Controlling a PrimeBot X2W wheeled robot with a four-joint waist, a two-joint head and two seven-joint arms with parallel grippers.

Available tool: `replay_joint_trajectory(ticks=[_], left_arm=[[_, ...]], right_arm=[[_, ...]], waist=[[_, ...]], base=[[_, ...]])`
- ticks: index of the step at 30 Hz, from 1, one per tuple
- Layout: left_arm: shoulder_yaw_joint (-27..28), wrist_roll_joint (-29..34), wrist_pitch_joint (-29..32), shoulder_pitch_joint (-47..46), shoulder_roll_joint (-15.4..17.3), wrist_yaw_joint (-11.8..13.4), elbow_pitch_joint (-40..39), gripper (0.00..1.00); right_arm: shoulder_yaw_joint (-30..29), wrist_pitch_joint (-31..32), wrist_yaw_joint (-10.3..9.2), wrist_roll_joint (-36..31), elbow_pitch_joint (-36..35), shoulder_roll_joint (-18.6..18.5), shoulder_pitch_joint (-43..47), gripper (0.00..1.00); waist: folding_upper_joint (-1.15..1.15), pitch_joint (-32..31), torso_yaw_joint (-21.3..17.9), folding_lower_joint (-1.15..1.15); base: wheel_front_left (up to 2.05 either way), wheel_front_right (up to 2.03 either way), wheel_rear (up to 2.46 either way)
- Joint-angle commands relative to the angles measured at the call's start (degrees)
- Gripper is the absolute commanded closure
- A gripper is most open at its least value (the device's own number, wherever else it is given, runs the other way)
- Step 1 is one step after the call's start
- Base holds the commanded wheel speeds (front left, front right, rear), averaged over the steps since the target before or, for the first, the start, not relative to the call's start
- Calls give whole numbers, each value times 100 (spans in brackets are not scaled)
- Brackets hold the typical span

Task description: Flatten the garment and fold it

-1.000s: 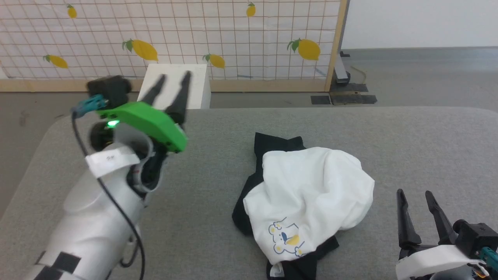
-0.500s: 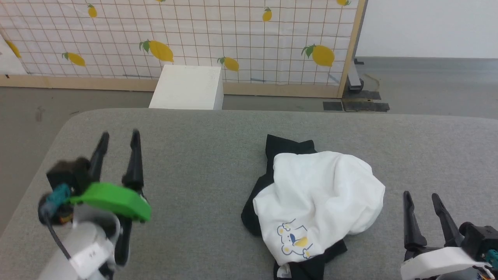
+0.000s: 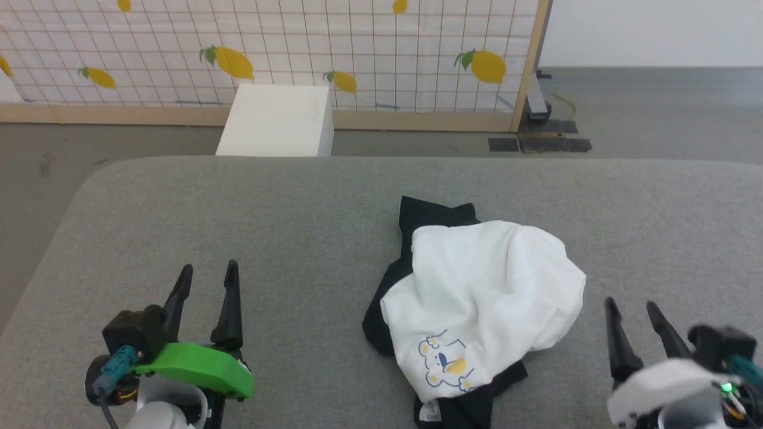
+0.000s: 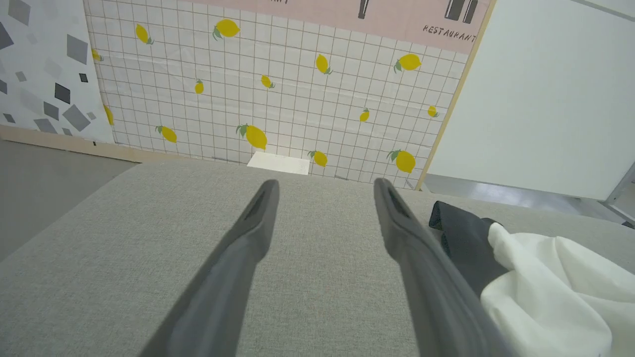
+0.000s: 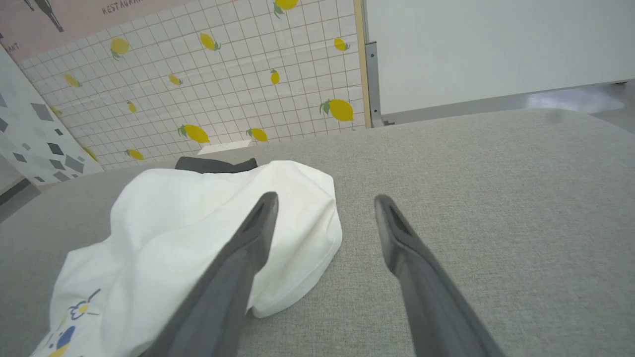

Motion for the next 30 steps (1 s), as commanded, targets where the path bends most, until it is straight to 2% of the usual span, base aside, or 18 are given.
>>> replay_joint_trajectory(ticks=[1,6,11,15,18,28,29,30], left_arm=[[20,91,-21,68,-54,-28,14,0],[38,241,-21,-10,-172,-117,71,0],[85,290,-21,-169,-330,-252,134,0],[120,357,-21,-324,-413,-373,177,0],[181,360,-21,-410,-472,-461,235,0],[212,486,-21,-562,-679,-765,494,0],[222,494,-21,-571,-703,-788,520,0],[235,496,-21,-580,-726,-808,536,0]], right_arm=[[31,304,-8,-66,7,0,-282,0],[275,2074,-8,-463,71,-58,-1174,0],[393,4004,-8,-606,295,-512,-2112,0],[573,4980,-8,-573,467,-894,-2532,0],[832,5336,-8,-422,509,-1082,-2627,0],[1465,5483,-8,75,833,-1263,-2425,0],[1455,5444,-8,142,833,-1287,-2440,60],[1443,5389,-8,137,829,-1327,-2466,100]], waist=[[0,94,3,0],[0,343,61,0],[0,712,266,0],[0,1030,479,0],[0,1249,592,0],[0,1532,800,0],[0,1535,814,0],[0,1537,825,0]], base=[[0,0,0],[0,0,0],[0,0,0],[0,0,0],[0,0,0],[0,0,0],[0,0,0],[0,0,0]])
